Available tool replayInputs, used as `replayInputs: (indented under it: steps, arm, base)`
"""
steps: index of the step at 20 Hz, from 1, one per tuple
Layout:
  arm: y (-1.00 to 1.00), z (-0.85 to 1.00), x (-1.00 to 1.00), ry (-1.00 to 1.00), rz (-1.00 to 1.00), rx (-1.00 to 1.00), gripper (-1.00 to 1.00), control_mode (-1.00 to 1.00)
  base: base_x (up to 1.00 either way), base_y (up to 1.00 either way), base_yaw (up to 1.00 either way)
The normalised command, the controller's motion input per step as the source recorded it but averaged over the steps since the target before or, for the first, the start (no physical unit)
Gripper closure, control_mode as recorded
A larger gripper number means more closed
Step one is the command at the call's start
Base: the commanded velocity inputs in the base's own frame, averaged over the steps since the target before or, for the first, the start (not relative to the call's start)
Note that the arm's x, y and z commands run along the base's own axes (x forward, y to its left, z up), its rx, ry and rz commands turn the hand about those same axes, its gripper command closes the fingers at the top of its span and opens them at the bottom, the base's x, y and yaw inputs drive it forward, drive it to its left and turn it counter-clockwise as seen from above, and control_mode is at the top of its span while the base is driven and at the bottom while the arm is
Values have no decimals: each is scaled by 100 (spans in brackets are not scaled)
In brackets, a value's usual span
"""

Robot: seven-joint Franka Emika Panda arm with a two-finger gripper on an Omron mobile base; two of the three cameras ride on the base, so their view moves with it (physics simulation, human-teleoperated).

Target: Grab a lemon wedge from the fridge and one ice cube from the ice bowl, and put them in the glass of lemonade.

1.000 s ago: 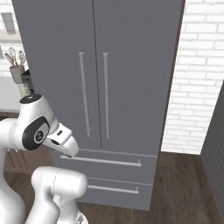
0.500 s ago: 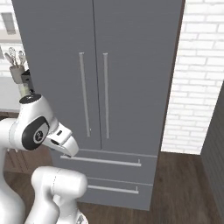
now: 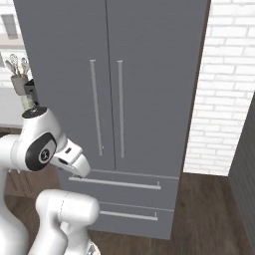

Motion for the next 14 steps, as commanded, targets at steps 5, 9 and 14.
replayInputs:
  steps: [5,9,14]
  arm:
    - [-2,-2,10,-31,5,0,-100,-100]
    - [2,0,41,-35,15,0,-100,-100]
    - [12,5,49,-25,25,0,-100,-100]
  base:
    - [0,0,0]
    - [0,0,0]
    - [0,0,0]
